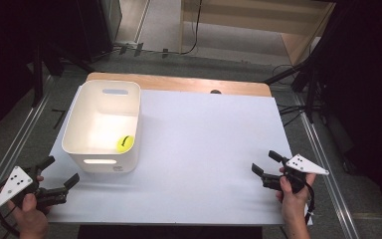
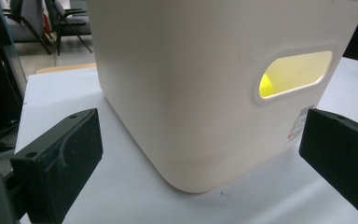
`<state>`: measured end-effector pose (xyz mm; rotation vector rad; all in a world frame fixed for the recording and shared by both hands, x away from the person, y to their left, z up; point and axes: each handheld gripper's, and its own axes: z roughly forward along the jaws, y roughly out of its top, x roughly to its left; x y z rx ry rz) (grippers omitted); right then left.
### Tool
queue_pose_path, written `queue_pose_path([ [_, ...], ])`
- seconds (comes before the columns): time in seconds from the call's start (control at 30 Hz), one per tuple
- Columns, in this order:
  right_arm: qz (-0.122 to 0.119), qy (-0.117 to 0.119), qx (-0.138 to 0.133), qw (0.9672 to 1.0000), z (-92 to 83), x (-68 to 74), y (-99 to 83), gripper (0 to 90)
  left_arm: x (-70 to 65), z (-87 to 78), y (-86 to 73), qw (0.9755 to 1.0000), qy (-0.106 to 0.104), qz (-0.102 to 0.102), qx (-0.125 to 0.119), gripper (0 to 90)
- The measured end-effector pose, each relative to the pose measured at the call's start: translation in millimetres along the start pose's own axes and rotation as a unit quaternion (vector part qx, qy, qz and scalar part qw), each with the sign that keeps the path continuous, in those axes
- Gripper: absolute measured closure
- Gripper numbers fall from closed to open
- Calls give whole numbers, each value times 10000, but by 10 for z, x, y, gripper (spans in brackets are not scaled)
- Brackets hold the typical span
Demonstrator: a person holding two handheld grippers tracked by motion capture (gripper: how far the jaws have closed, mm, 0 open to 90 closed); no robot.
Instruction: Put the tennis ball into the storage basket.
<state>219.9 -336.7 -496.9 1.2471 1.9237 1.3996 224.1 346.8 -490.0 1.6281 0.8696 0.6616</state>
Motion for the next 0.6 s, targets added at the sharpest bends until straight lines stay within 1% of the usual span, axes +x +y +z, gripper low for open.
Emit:
queue_pose_path([
  [0.1,28,-103,-128,9999,-54,-29,-94,97,1,2,-2,10000,4,13,9,0],
  [0.2,184,-234,-308,9991,-120,-70,-218,74,-1,7,-4,10000,5,14,9,0],
  [0.23,218,-217,-366,9989,-138,-79,-220,48,-2,8,-2,10000,8,24,30,0],
  [0.27,212,-262,-393,9987,-166,-87,-210,14,0,9,0,10000,4,41,49,0],
  [0.3,209,-365,-432,9982,-193,-88,-204,13,0,10,0,10000,8,50,59,0],
  [0.33,215,-403,-463,9979,-223,-101,-210,13,-2,11,1,10000,11,53,64,0],
  [0.43,408,-479,-583,9963,-298,-162,-264,13,-3,12,1,10000,5,48,62,0],
  [0.5,561,-439,-667,9952,-325,-195,-289,13,-3,14,2,10000,9,68,68,0],
  [0.6,601,-423,-669,9950,-307,-198,-295,13,-13,19,2,10000,8,43,65,0],
])
